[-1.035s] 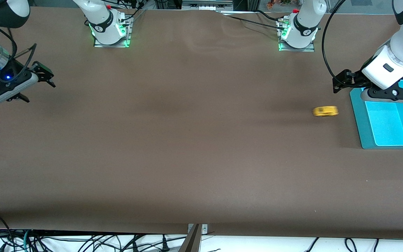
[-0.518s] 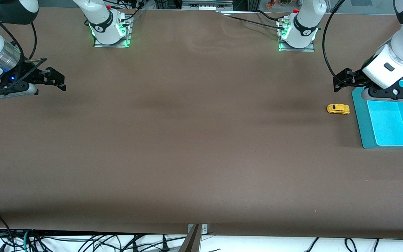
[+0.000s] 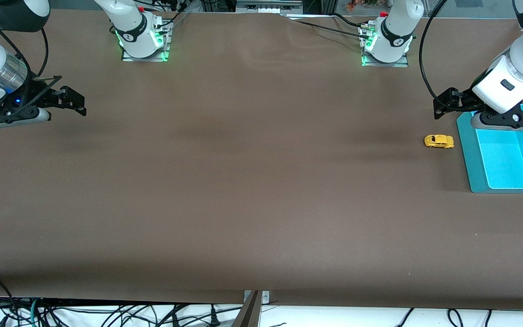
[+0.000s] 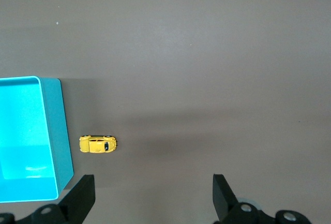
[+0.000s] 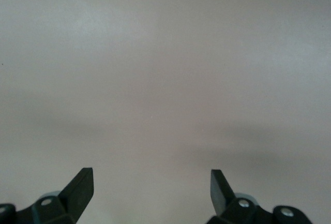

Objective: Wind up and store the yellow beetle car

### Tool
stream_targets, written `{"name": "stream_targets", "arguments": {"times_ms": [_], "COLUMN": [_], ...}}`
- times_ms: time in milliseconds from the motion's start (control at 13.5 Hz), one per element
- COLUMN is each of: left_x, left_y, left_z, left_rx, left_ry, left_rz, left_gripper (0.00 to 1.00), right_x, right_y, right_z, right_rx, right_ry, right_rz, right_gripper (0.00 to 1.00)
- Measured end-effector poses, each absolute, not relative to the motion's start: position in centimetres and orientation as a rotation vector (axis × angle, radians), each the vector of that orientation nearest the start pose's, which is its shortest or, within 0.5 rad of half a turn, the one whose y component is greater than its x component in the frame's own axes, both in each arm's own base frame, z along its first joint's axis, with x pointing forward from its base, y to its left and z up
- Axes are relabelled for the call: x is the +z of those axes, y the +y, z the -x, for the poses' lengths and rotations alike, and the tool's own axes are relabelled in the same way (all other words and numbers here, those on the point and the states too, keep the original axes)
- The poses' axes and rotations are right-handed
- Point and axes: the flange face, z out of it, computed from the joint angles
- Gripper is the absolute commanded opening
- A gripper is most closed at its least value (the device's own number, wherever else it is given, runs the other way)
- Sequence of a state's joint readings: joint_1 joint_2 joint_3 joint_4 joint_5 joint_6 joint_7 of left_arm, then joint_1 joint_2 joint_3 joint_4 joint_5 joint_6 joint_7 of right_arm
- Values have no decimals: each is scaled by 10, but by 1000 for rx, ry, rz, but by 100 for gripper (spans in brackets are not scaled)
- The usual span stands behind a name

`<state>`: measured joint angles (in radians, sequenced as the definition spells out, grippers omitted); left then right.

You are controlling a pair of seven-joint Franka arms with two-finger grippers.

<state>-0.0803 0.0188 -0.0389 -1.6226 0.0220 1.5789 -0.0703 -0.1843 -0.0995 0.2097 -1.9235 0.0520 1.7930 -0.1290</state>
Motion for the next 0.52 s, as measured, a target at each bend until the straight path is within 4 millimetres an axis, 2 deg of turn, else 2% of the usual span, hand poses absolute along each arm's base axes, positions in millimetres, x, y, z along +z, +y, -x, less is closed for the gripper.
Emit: {"name": "stream_targets", "arguments": {"times_ms": [518], "left_x": [590], "left_y": [-67], "left_z": [-554], "left_rx": [94], "left_ry": [87], "left_rz": [3112], "left_gripper": [100], "right_x": [520], "right_y": [21], "right_z": [-527], "right_rx": [125], "right_ry": [-250], "right_rz": [3090], "right_gripper": [100]}}
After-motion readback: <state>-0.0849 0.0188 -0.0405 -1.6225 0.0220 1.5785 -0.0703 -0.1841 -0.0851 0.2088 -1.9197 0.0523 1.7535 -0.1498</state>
